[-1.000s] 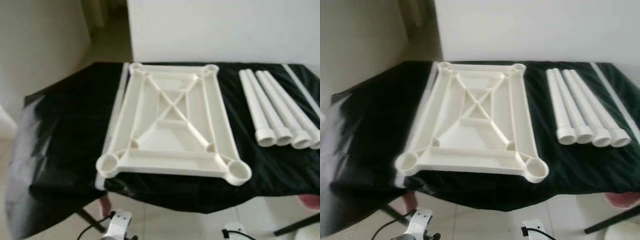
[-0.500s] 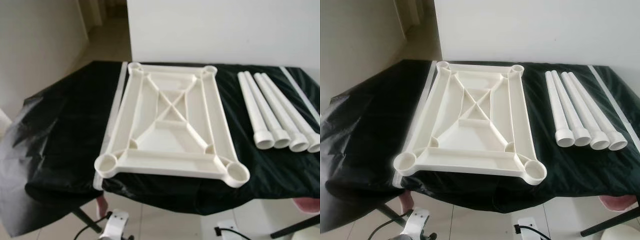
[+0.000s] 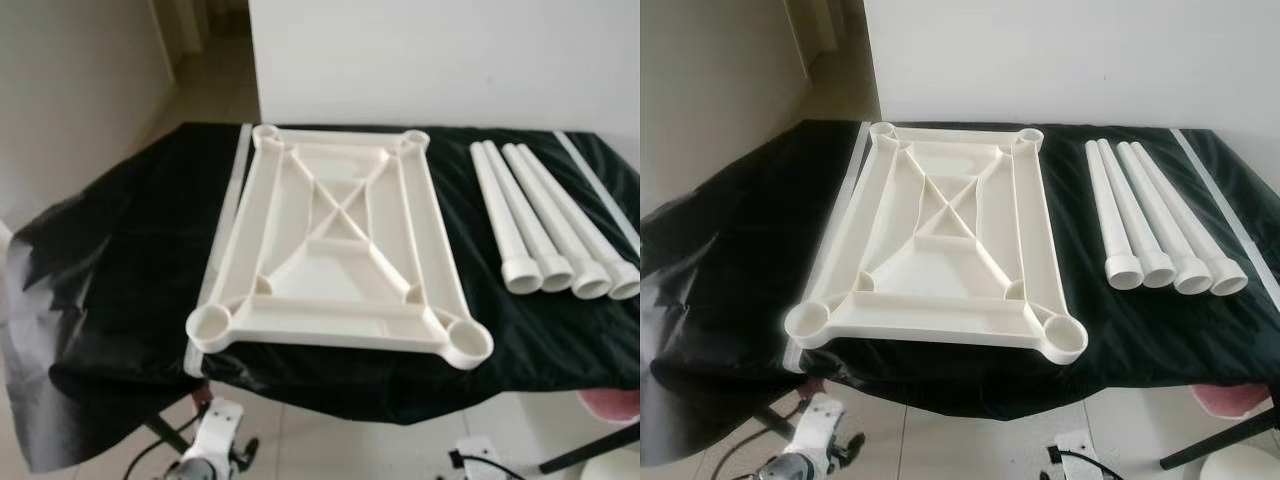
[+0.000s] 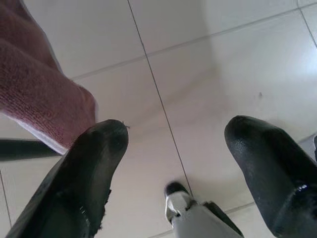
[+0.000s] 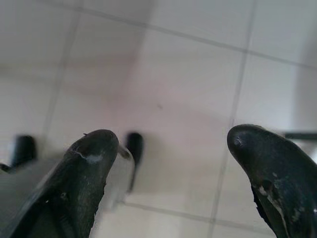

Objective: Building children table

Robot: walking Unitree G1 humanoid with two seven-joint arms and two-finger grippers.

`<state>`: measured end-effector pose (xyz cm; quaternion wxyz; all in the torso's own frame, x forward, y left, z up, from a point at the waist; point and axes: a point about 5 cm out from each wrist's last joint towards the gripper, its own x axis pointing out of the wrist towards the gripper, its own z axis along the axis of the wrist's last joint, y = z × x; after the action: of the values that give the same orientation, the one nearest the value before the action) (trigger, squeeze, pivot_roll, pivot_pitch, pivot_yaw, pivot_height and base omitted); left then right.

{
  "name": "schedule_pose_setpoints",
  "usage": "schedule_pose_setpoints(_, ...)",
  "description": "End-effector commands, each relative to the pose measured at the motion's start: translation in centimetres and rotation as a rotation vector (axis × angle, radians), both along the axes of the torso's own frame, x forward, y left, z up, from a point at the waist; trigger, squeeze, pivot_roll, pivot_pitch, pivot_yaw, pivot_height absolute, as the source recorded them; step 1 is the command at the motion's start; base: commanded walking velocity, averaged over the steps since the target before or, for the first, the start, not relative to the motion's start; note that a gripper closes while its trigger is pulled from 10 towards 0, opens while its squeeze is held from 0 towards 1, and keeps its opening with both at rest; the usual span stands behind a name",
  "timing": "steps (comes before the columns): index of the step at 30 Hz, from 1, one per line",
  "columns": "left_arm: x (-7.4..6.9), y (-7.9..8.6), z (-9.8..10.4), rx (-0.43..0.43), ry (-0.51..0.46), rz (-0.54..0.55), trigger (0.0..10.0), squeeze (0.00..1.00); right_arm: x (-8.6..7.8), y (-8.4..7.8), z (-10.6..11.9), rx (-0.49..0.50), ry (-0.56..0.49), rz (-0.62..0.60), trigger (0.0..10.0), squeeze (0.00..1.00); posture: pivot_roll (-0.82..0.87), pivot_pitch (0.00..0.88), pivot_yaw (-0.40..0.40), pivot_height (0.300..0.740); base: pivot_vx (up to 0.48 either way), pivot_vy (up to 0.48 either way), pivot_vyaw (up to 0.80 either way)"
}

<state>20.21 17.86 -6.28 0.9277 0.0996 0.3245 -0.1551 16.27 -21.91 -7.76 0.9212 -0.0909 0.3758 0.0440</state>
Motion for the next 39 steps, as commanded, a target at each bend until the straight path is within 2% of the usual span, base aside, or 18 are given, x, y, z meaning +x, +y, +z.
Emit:
schedule_pose_setpoints(1,-0.8,-1.0,0.2,-0.129,0.033,-0.223,10.0,0.00,0.3,0.0,0.3,0.023,-0.035,0.004,10.0,0.00,0.03,0.000,-0.004,0.740,0.000,0.000,0.00)
schedule_pose_setpoints(4,-1.1,-1.3,0.7,-0.150,-0.028,-0.324,10.0,0.00,1.0,0.8,0.9,0.072,-0.091,0.087,10.0,0.00,0.03,0.000,-0.010,0.740,0.000,0.000,0.00)
schedule_pose_setpoints(9,-1.4,-1.2,1.1,-0.168,-0.056,-0.393,10.0,0.00,1.3,1.3,1.2,0.110,-0.113,0.179,10.0,0.00,0.03,0.000,-0.016,0.740,0.000,0.000,0.00)
schedule_pose_setpoints(12,-1.9,-1.2,1.6,-0.211,-0.071,-0.485,10.0,0.00,1.5,1.9,1.7,0.161,-0.138,0.297,10.0,0.00,0.04,0.000,-0.020,0.740,0.000,0.000,0.00)
schedule_pose_setpoints(13,-2.2,-1.2,1.9,-0.249,-0.064,-0.534,10.0,0.00,1.6,1.9,2.1,0.185,-0.149,0.367,10.0,0.00,0.04,0.000,-0.027,0.740,0.000,0.000,0.00)
schedule_pose_setpoints(15,-2.4,-1.3,2.0,-0.276,-0.059,-0.562,10.0,0.00,1.6,2.0,2.3,0.198,-0.155,0.409,10.0,0.00,0.04,0.000,-0.027,0.740,0.000,0.000,0.00)
schedule_pose_setpoints(16,-3.0,-1.2,2.6,-0.337,-0.032,-0.623,10.0,0.00,1.8,1.3,3.1,0.204,-0.179,0.500,10.0,0.00,0.05,0.000,-0.033,0.740,0.000,0.000,0.00)
schedule_pose_setpoints(19,-3.2,-1.1,2.9,-0.355,-0.028,-0.648,10.0,0.00,1.9,1.0,3.5,0.201,-0.189,0.523,10.0,0.00,0.05,0.000,-0.033,0.740,0.000,0.000,0.00)
schedule_pose_setpoints(21,-3.8,-1.1,3.9,-0.373,-0.022,-0.738,10.0,0.00,2.4,0.3,4.8,0.213,-0.227,0.596,10.0,0.00,0.05,0.000,-0.033,0.740,0.000,0.000,0.00)
schedule_pose_setpoints(24,-4.0,-1.1,4.3,-0.380,-0.013,-0.779,10.0,0.00,2.6,0.3,5.6,0.217,-0.250,0.650,10.0,0.00,0.05,0.000,-0.032,0.740,0.000,0.000,0.00)
schedule_pose_setpoints(25,-4.3,-1.3,5.1,-0.386,-0.011,-0.835,10.0,0.00,2.5,0.5,6.4,0.235,-0.253,0.727,10.0,0.00,0.05,0.000,-0.031,0.740,0.000,0.000,0.00)
schedule_pose_setpoints(27,-4.3,-1.3,5.1,-0.386,-0.011,-0.835,10.0,0.00,2.5,0.5,6.4,0.235,-0.253,0.727,10.0,0.00,0.05,0.000,-0.031,0.740,0.000,0.000,0.00)
schedule_pose_setpoints(29,-4.4,-1.6,6.9,-0.402,-0.035,-0.899,10.0,0.00,2.0,1.1,7.7,0.291,-0.241,0.847,10.0,0.00,0.05,0.000,-0.027,0.740,0.000,0.000,0.00)
schedule_pose_setpoints(32,-4.4,-1.7,7.8,-0.415,-0.047,-0.922,10.0,0.00,1.8,1.4,8.3,0.322,-0.236,0.887,10.0,0.00,0.05,0.000,-0.024,0.740,0.000,0.000,0.00)
schedule_pose_setpoints(34,-4.5,-1.6,9.7,-0.458,-0.065,-0.983,10.0,0.00,1.5,2.1,9.9,0.376,-0.239,0.960,10.0,0.00,0.05,0.000,-0.017,0.740,0.000,0.000,0.00)
schedule_pose_setpoints(35,-4.5,-1.6,9.7,-0.458,-0.065,-0.983,10.0,0.00,1.5,2.1,9.9,0.376,-0.239,0.960,10.0,0.00,0.05,0.000,-0.017,0.740,0.000,0.000,0.00)
schedule_pose_setpoints(36,-4.8,-1.8,11.1,-0.502,-0.060,-1.046,10.0,0.00,1.0,3.3,11.8,0.450,-0.240,1.050,10.0,0.00,0.05,0.000,-0.019,0.740,0.000,0.000,0.00)
schedule_pose_setpoints(39,-5.0,-1.9,11.5,-0.518,-0.052,-1.066,10.0,0.00,0.8,3.8,12.5,0.481,-0.240,1.085,10.0,0.00,0.06,0.000,-0.018,0.740,0.000,0.000,0.00)
